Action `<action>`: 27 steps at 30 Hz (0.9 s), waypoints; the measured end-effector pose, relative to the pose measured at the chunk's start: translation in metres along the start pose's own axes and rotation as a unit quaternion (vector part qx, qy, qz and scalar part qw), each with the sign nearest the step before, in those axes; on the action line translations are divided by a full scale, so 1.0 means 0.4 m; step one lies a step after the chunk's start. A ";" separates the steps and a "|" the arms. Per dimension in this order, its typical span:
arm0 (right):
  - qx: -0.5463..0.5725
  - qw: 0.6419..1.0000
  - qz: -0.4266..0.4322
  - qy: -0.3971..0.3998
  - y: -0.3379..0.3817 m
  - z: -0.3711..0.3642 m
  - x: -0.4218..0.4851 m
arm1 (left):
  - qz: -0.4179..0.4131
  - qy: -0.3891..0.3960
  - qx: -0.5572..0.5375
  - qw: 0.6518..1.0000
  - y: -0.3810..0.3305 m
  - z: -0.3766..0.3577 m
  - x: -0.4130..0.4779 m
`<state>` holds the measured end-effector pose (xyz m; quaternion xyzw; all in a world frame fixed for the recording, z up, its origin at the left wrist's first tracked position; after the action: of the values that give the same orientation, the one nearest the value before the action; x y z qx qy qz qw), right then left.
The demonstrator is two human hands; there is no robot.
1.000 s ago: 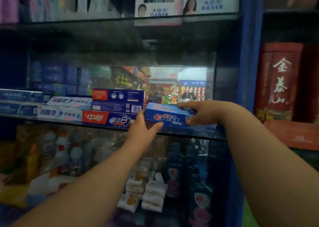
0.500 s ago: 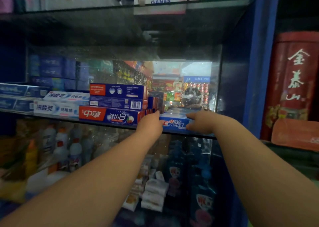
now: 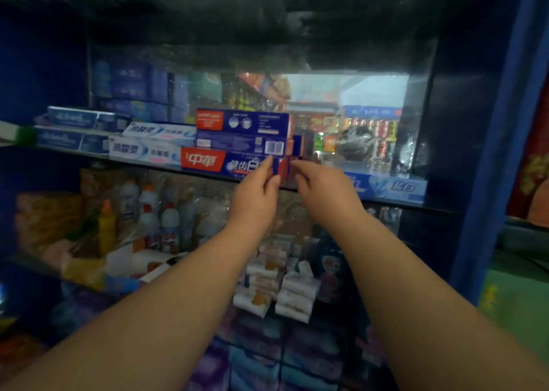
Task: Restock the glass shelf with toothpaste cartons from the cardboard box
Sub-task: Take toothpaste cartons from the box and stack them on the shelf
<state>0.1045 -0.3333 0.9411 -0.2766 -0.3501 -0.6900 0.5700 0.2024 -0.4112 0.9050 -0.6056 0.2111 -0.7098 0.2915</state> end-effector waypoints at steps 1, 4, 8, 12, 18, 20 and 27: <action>0.022 1.000 0.010 -0.009 0.027 -0.026 -0.014 | 0.029 -0.014 -0.025 0.999 0.034 0.029 -0.011; 0.079 0.996 0.032 -0.007 0.109 -0.126 -0.058 | 0.079 -0.048 -0.016 0.996 0.155 0.115 -0.052; 0.113 0.991 0.050 0.042 0.209 -0.293 -0.122 | 0.149 -0.052 0.038 0.987 0.334 0.227 -0.128; 0.143 0.980 0.067 0.123 0.315 -0.485 -0.213 | 0.232 -0.056 0.086 0.967 0.514 0.328 -0.236; 0.161 0.945 0.080 0.272 0.448 -0.774 -0.402 | 0.341 -0.040 0.180 0.922 0.786 0.477 -0.422; 0.152 0.926 0.076 0.336 0.476 -0.877 -0.480 | 0.381 -0.036 0.187 0.905 0.876 0.521 -0.494; 0.200 0.845 -0.001 0.497 0.529 -1.221 -0.761 | 0.568 -0.010 0.241 0.787 1.184 0.643 -0.788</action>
<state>0.3805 -0.5651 0.4449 0.2232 -0.1508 -0.6508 0.7099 0.5604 -0.5376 0.4093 -0.2933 0.3361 -0.4373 0.7808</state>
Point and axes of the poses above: each hand's wrist, its own x-axis towards the middle knuckle, its own z-axis out of the back of the hand, y = z × x, the point moved 4 cm from there along x, towards the middle knuckle, and after that the axes turned 8 degrees about -y, right-handed, at the moved point
